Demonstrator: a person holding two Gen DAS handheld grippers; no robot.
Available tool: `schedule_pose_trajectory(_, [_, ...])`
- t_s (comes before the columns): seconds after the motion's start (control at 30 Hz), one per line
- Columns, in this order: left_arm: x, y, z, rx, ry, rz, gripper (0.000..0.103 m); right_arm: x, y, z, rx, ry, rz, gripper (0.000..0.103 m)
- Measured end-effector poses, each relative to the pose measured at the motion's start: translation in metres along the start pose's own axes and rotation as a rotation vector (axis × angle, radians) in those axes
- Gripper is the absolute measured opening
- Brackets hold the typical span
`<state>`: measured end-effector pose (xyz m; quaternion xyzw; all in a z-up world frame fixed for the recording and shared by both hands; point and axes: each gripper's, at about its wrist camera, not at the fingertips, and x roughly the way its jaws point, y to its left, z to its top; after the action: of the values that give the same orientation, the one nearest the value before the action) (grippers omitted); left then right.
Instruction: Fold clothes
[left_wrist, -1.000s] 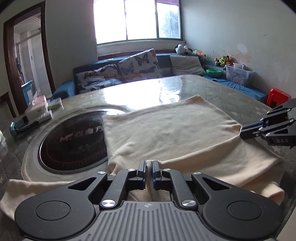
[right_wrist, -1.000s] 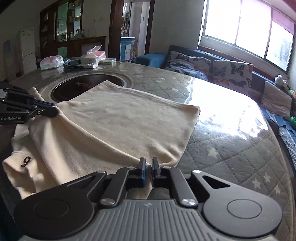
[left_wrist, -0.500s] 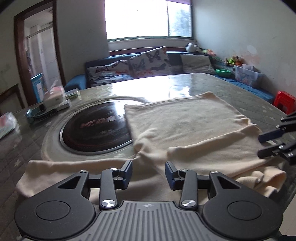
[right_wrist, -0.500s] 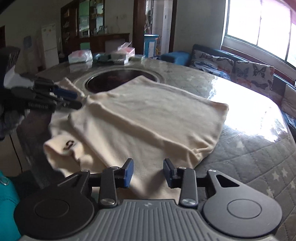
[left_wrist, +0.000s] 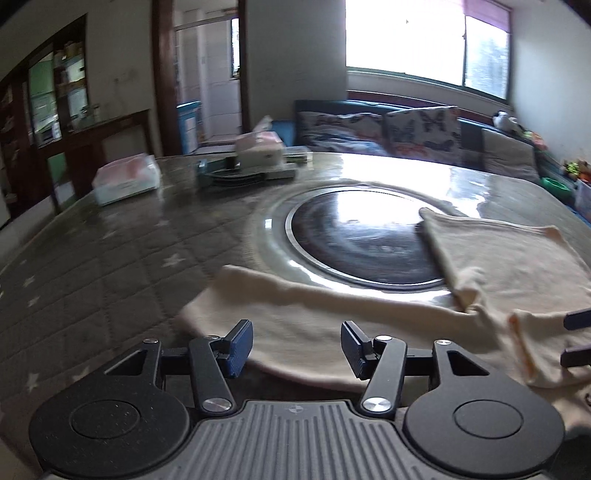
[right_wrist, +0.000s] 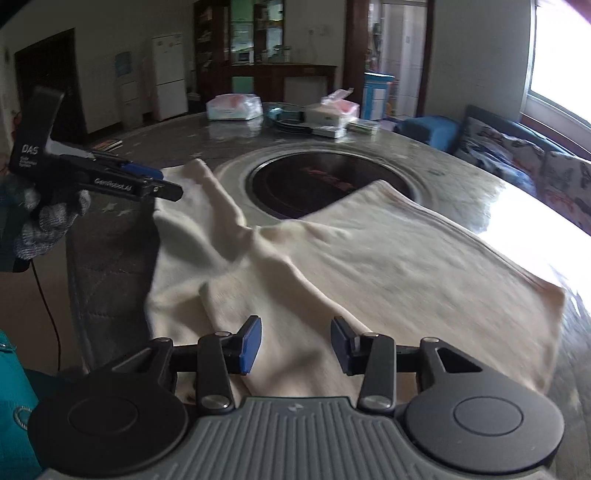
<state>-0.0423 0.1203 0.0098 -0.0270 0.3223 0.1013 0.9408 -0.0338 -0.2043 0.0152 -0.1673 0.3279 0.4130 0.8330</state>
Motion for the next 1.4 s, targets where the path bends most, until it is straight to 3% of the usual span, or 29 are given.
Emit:
schedule_pose_trajectory(0.1, [0.006, 0.015, 0.001, -0.051, 0.017, 0.039, 0.058, 0.014, 0.008, 0.01, -0.035, 0.002, 0.032, 0.048])
schedule_pose_trajectory(0.27, [0.018, 0.037, 0.002, -0.147, 0.048, 0.103, 0.058, 0.028, 0.011, 0.018, -0.043, 0.002, 0.054, 0.048])
schedule_pose_trajectory(0.47, [0.025, 0.047, 0.005, -0.236, 0.039, 0.1, 0.053, 0.013, 0.008, 0.017, -0.035, -0.018, 0.022, 0.049])
schedule_pose_trajectory(0.57, [0.026, 0.049, 0.007, -0.269, 0.029, 0.103, 0.018, 0.0, 0.004, 0.014, -0.019, -0.038, -0.001, 0.049])
schedule_pose_trajectory(0.63, [0.026, 0.05, 0.008, -0.293, 0.021, 0.101, 0.008, -0.009, 0.0, 0.01, 0.002, -0.051, -0.025, 0.049])
schedule_pose_trajectory(0.7, [0.018, 0.048, 0.014, -0.307, -0.011, 0.076, 0.005, -0.019, -0.003, 0.006, 0.024, -0.064, -0.049, 0.049])
schedule_pose_trajectory(0.83, [-0.014, 0.016, 0.033, -0.231, -0.111, -0.034, 0.005, -0.039, -0.013, -0.005, 0.078, -0.088, -0.099, 0.049])
schedule_pose_trajectory(1.07, [-0.062, -0.082, 0.056, -0.018, -0.219, -0.357, 0.005, -0.066, -0.034, -0.034, 0.202, -0.125, -0.187, 0.049])
schedule_pose_trajectory(1.27, [-0.077, -0.155, 0.047, 0.137, -0.217, -0.611, 0.005, -0.09, -0.053, -0.064, 0.314, -0.156, -0.261, 0.048])
schedule_pose_trajectory(1.4, [-0.07, -0.188, 0.03, 0.239, -0.136, -0.695, 0.011, -0.102, -0.061, -0.079, 0.372, -0.166, -0.298, 0.048])
